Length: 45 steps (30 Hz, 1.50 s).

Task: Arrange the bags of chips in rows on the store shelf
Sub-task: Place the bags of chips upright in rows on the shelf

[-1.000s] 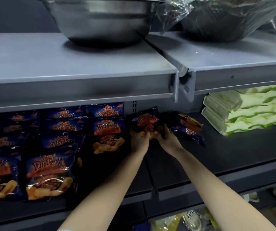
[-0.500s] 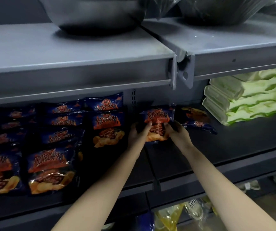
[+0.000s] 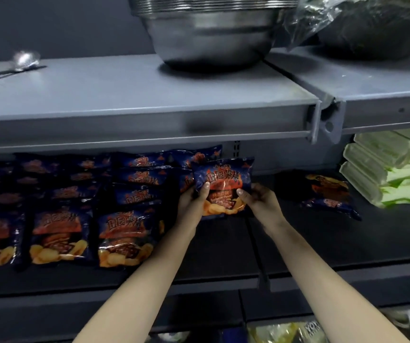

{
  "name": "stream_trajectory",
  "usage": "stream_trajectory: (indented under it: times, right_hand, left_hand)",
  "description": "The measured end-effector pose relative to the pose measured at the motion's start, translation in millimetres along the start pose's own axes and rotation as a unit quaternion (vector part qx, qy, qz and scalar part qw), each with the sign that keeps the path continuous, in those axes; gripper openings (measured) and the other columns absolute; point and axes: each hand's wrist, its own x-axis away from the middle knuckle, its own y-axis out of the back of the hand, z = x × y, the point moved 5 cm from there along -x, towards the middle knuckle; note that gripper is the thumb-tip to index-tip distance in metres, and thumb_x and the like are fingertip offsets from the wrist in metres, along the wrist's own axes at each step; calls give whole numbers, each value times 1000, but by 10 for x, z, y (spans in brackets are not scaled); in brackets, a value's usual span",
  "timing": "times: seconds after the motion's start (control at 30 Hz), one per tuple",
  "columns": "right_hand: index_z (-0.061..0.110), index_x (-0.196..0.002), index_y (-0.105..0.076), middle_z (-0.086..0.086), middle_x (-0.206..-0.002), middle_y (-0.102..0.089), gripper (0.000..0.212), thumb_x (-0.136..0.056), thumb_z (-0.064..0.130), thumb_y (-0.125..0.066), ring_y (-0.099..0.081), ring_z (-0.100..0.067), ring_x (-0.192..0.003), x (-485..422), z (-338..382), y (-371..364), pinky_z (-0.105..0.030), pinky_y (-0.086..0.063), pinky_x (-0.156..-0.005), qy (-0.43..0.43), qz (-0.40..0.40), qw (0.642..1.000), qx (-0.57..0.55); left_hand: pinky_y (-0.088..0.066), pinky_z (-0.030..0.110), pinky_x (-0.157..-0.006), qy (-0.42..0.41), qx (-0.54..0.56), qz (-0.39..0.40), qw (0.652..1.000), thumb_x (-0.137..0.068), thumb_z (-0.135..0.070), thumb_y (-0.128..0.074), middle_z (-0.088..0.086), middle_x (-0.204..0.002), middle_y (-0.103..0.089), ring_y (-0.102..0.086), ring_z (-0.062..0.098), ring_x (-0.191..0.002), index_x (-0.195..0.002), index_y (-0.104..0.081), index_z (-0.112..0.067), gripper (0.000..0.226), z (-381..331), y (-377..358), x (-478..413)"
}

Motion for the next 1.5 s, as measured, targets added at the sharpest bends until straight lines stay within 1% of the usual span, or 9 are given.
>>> stream_trajectory:
  times: [0.07,0.2,0.33,0.5,0.63,0.83,1.07,1.33,1.5]
  right_hand:
    - [14,-105,-61,5,-97,-66,20,-86,11,-66,-64,-10,-92,19,8,-162,-19,-51,-78,2,13,1000,-5]
    - [16,-116,-52,4,-109,-64,35,-84,12,-67,-60,-11,-103,90,-153,-408,-30,-48,-91,4,26,999,45]
    - [16,-110,-52,1,-103,-61,27,-86,16,-64,-58,-16,-100,131,-300,-461,-27,-43,-81,-14,4,993,120]
    - [14,-119,-55,-2,-110,-65,37,-85,25,-65,-60,-20,-105,112,-387,-492,-28,-44,-82,-27,37,978,202]
    - [15,-120,-54,-5,-115,-64,38,-86,29,-64,-59,-23,-107,125,-385,-511,-32,-46,-86,-20,38,970,239]
    - [10,-119,-48,-7,-116,-61,37,-91,30,-58,-58,-24,-108,203,-362,-570,-26,-40,-77,-24,34,969,245]
    - [10,-115,-50,-4,-110,-62,37,-88,33,-61,-59,-21,-105,213,-360,-526,-26,-40,-77,-38,40,969,242]
    - [15,-132,-43,4,-104,-67,58,-83,32,-69,-61,-1,-89,216,-68,-24,2,-41,-66,-1,0,985,173]
    - [19,-129,-47,3,-102,-67,51,-83,29,-69,-62,-3,-93,225,169,626,-12,-48,-80,54,-61,983,165]
  left_hand:
    - [-42,23,-78,-18,-31,-40,999,-93,-36,-52,5,-111,-61,-59,17,-100,-119,-57,-16,33,6,143,17]
    - [-39,30,-98,-108,-180,-104,972,-98,-28,-42,8,-136,-50,-48,23,-123,-141,-36,-15,45,59,319,94]
    - [-13,24,-114,-160,-277,-84,944,-96,-17,-47,8,-157,-11,-15,17,-143,-149,-4,-13,69,145,263,196]
    - [-20,42,-116,-210,-349,-44,912,-95,-21,-48,-2,-151,25,-5,23,-145,-141,21,-26,83,413,232,293]
    - [4,31,-116,-201,-350,-36,914,-97,-19,-42,-3,-150,25,13,14,-142,-139,22,-25,77,485,255,290]
    - [-5,34,-115,-208,-322,-25,923,-93,-22,-50,-6,-149,21,11,12,-139,-139,19,-29,84,503,235,256]
    - [-16,49,-116,-193,-346,-45,917,-88,-25,-58,10,-157,8,5,22,-143,-144,13,-28,90,529,240,270]
    - [-13,46,-117,-350,-326,-64,876,-83,-8,-61,8,-156,-12,-8,21,-145,-146,-20,-16,76,96,-212,445]
    - [-30,43,-112,-385,-260,-39,885,-84,-7,-60,12,-150,-30,-26,26,-140,-142,-27,-20,67,-131,-880,424]
